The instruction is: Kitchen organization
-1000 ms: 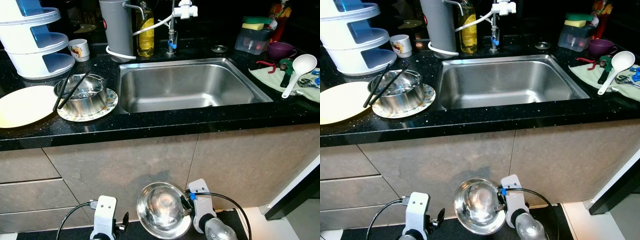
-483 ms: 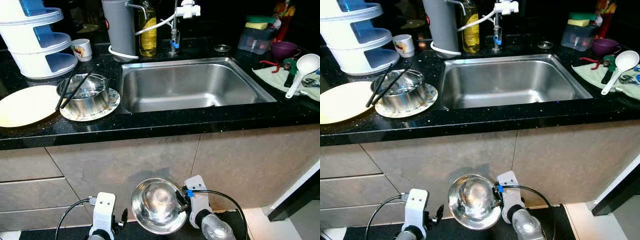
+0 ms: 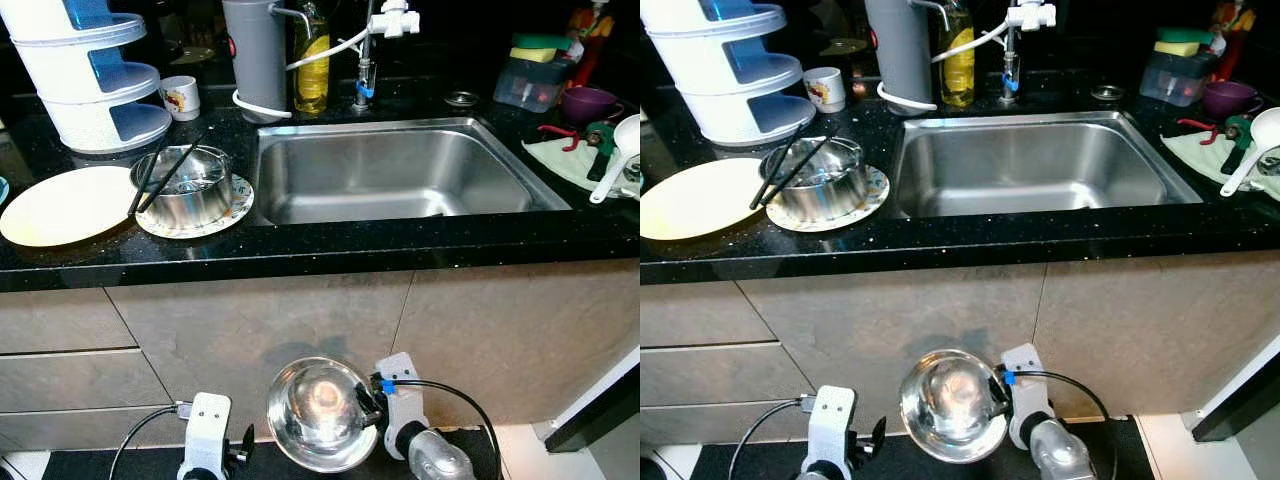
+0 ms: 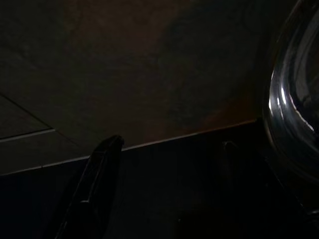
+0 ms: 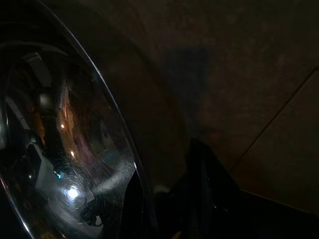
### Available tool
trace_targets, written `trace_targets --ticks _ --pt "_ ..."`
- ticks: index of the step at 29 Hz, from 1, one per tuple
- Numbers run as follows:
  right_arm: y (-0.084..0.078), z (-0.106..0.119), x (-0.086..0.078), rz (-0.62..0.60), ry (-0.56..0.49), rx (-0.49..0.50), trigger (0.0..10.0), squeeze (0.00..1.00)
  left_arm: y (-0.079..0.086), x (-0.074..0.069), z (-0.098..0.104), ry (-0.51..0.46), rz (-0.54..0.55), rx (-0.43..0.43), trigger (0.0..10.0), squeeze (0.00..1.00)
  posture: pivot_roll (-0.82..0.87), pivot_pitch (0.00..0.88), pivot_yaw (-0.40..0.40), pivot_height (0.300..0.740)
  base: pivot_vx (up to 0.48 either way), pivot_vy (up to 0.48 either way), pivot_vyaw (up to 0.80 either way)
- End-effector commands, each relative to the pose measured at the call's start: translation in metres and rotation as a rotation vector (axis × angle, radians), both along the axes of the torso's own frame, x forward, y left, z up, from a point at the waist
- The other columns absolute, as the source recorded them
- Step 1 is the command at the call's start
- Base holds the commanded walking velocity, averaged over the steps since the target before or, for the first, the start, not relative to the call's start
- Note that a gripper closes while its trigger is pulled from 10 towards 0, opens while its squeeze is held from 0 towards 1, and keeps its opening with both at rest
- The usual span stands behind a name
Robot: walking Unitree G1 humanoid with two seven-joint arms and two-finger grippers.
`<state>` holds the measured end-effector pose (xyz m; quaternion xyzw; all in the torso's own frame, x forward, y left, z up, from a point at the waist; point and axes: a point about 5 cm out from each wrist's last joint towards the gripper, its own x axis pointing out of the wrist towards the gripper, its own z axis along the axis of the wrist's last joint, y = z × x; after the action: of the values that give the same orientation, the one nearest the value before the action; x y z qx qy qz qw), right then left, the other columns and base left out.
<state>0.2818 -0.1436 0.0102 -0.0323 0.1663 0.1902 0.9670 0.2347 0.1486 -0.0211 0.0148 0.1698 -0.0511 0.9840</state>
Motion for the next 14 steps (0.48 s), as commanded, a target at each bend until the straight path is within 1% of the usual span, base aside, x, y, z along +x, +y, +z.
trace_targets --ticks 1,4,9,14 --pt "0.0008 0.0029 0.0007 -0.009 -0.024 0.022 10.0 0.00 0.0043 -0.0042 -0.0034 0.023 0.003 0.010 10.0 0.00 -0.14 0.113 0.030 0.740 0.000 0.000 0.00" --pt "0.0010 0.0025 0.0007 -0.020 -0.028 0.019 10.0 0.00 0.0063 -0.0011 -0.0026 0.025 0.003 0.014 10.0 0.00 -0.15 0.117 0.046 0.740 0.000 0.000 0.00" --pt "-0.0021 0.0020 0.0014 -0.041 -0.027 0.018 10.0 0.00 0.0044 0.0023 -0.0012 0.026 -0.012 0.008 10.0 0.00 -0.16 0.117 0.054 0.740 0.000 0.000 0.00" --pt "-0.0051 0.0011 0.0028 -0.052 -0.015 0.017 10.0 0.00 0.0042 0.0048 -0.0006 0.025 0.015 0.001 10.0 0.00 -0.16 0.118 0.048 0.740 0.000 0.000 0.00"
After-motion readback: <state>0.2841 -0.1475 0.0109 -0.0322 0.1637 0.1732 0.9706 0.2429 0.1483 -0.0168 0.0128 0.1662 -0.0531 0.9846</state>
